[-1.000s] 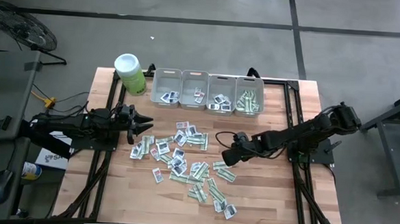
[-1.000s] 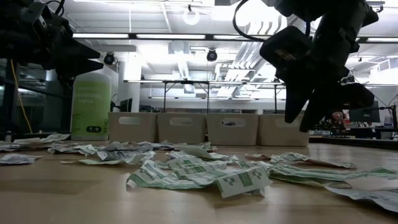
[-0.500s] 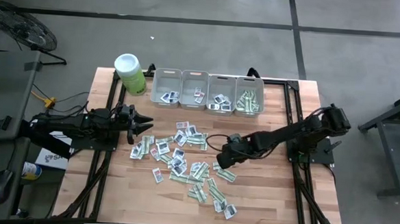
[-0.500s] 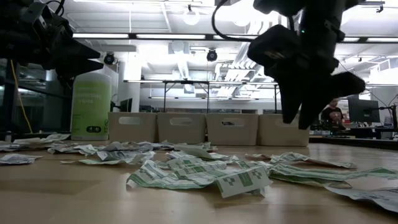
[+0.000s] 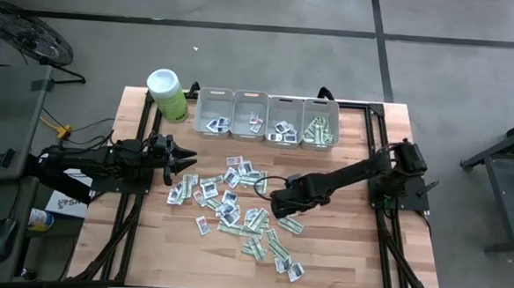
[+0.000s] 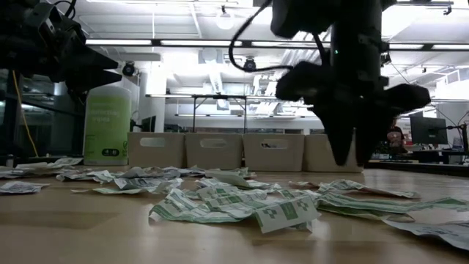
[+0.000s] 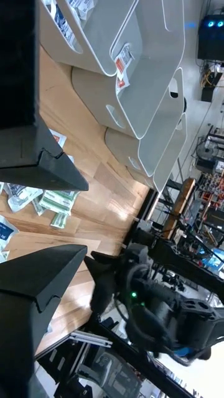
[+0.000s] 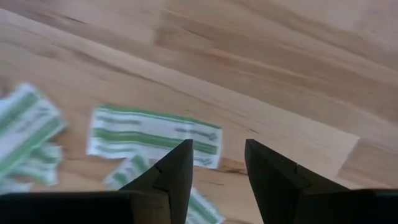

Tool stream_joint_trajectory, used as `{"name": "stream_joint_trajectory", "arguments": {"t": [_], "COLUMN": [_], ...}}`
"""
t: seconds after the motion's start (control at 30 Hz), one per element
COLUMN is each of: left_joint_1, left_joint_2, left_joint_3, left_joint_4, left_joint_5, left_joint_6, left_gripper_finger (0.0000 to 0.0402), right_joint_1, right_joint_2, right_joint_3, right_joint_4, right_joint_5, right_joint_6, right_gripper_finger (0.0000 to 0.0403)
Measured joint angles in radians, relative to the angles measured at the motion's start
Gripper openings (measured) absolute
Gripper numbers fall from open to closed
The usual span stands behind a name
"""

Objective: Pick & Place First Aid Supplies
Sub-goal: Put the bandage into the right gray bin

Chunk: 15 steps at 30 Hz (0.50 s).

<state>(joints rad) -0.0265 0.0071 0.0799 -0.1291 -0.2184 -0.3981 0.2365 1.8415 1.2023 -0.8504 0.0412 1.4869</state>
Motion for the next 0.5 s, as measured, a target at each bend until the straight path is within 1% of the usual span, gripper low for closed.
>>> {"name": "stream_joint_trajectory", "arguments": {"t": [0.4, 0.5], "left_joint_1": [0.0, 0.0], "left_joint_2": [0.0, 0.0], "left_joint_3": [0.0, 0.0], "left_joint_4": [0.0, 0.0], "left_joint_5": [0.0, 0.0], "left_joint_6": [0.0, 0.0], "left_gripper_finger": [0.015, 0.015], "right_joint_1": [0.0, 0.0], "right_joint_2": [0.013, 0.013], "right_joint_3": [-0.013, -0.039], "right_joint_4": [0.013, 0.055], "right_joint_5": [0.012, 0.008], "right_joint_6": [0.029, 0.038], "right_gripper_finger": [0.0139, 0.0139]}}
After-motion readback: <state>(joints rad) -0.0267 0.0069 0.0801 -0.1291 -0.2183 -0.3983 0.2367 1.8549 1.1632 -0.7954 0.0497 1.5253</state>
